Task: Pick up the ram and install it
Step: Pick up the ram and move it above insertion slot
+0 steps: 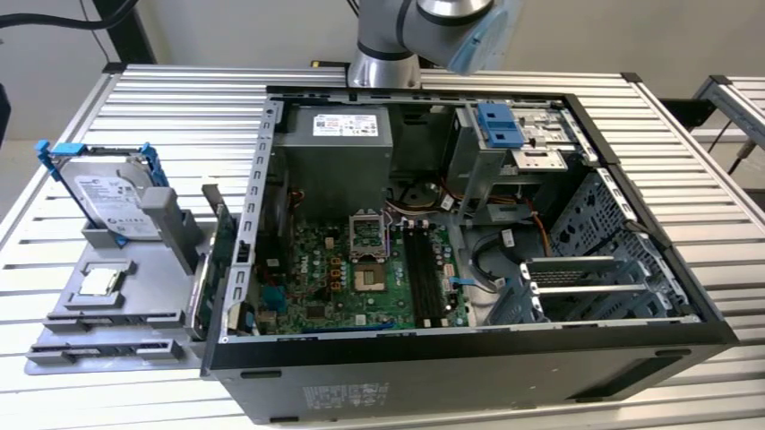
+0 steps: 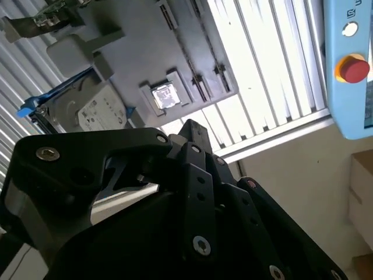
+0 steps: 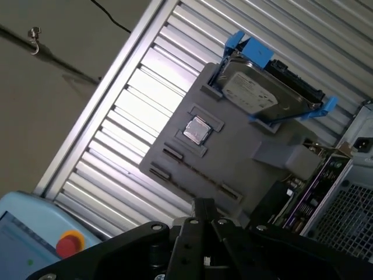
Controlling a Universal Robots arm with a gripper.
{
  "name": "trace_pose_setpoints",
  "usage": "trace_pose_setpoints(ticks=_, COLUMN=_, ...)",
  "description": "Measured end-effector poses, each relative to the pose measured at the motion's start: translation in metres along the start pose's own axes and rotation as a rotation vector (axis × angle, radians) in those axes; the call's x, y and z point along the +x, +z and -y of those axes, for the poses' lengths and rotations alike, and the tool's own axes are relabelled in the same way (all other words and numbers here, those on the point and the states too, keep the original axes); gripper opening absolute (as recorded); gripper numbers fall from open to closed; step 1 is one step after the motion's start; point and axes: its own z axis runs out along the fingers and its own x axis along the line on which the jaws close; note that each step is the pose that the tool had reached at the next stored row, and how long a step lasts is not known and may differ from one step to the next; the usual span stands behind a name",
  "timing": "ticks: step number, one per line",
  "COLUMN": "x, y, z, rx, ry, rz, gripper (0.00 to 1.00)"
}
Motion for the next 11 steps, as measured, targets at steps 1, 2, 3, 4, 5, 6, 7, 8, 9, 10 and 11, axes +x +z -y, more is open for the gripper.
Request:
trace_pose_setpoints(ticks=1, x=0.0000, y=0.0000, z=0.0000, rx=-0.0002, ry=-0.008, rz=-0.0005, gripper=0.00)
trace_pose_setpoints(ticks=2, x=0.0000, y=0.0000, z=0.0000, rx=-0.0004, ry=-0.017, rz=-0.0009, gripper=0.00)
trace_pose_setpoints(ticks=3, x=0.0000, y=0.0000, z=0.0000, rx=-0.0005, ry=-0.025, rz=-0.0014, gripper=0.00)
trace_pose_setpoints(ticks=4, x=0.0000, y=0.0000, z=0.0000, rx=-0.0007, ry=-0.033, rz=-0.0019, gripper=0.00)
trace_pose_setpoints(ticks=5, x=0.0000, y=0.0000, z=0.0000, rx=-0.0009, ry=-0.041, rz=-0.0024, gripper=0.00)
trace_pose_setpoints(ticks=6, x=0.0000, y=0.0000, z=0.0000, rx=-0.0010, ry=-0.049, rz=-0.0028, gripper=0.00)
trace_pose_setpoints(ticks=7, x=0.0000, y=0.0000, z=0.0000, rx=-0.0012, ry=-0.057, rz=-0.0033, gripper=0.00)
trace_pose_setpoints(ticks=8, x=0.0000, y=0.0000, z=0.0000, rx=-0.0014, ry=-0.066, rz=-0.0038, gripper=0.00)
trace_pose_setpoints(ticks=9, x=0.0000, y=0.0000, z=0.0000, rx=-0.0016, ry=-0.074, rz=-0.0043, gripper=0.00)
trace_pose_setpoints(ticks=10, x=0.0000, y=0.0000, z=0.0000, rx=-0.0017, ry=-0.082, rz=-0.0048, gripper=0.00)
trace_pose_setpoints(ticks=11, x=0.0000, y=0.0000, z=0.0000, rx=-0.0019, ry=-0.090, rz=-0.0053, gripper=0.00)
